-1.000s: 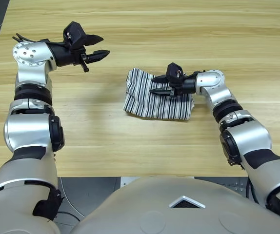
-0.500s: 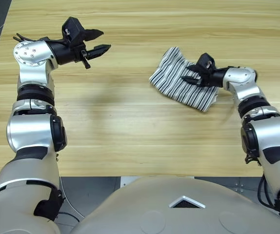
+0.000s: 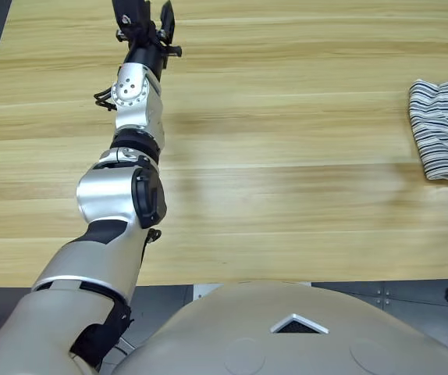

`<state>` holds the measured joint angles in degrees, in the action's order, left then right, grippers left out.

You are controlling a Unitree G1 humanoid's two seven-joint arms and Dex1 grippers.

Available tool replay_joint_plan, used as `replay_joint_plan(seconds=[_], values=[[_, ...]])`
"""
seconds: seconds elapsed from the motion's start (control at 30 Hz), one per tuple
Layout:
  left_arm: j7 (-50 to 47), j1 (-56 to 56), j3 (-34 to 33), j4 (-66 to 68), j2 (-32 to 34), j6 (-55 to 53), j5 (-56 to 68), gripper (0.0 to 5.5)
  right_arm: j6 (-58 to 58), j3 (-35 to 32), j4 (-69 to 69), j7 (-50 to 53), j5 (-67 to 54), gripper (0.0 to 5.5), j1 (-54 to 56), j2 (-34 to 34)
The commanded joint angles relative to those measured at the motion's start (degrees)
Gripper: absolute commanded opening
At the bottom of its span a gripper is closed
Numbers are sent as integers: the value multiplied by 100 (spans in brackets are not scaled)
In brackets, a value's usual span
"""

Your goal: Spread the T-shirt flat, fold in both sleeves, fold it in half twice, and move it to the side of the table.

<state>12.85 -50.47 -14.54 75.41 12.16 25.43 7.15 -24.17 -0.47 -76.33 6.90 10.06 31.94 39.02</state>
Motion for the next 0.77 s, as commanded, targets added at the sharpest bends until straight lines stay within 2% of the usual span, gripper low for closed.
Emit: replay_joint_plan(seconds=[0.03, 0.13, 0.2, 0.23, 0.33, 0.37, 0.4, 0.5, 0.6, 0.77], values=[[-404, 38, -98, 110, 19, 217, -134, 204, -230, 1572, 621, 2506, 2153, 211, 428, -35], [-566, 108, -34, 118, 24, 330, -302, 204, -109, 1990, 817, 3218, 2762, 211, 558, -99], [-709, 132, -44, 126, 56, 366, -374, 204, -445, 1902, 924, 3193, 2593, 211, 687, -354], [-782, 134, -61, 131, 73, 358, -404, 204, -744, 1720, 926, 2917, 2268, 211, 778, -591], [-924, 100, 43, 161, -11, 342, -590, 204, -1224, 701, 436, 914, 675, 211, 1126, -1670], [-968, 49, 133, 174, -119, 327, -694, 204, -1231, 413, 264, 452, 312, 211, 1103, -1909], [-965, -20, 228, 192, -264, 276, -797, 204, -1220, 379, 144, 406, 291, 211, 988, -1977], [-823, -250, 415, 241, -770, 92, -1013, 204, -1310, 826, -3, 455, 857, 211, 461, -1739], [-800, -454, 618, 279, -1222, -72, -1272, 204, -1504, 593, 13, 624, 743, 211, 91, -1399], [-983, -472, 857, 286, -1291, -48, -1648, 204, -1450, 430, 12, 645, 685, 211, 56, -1356]])
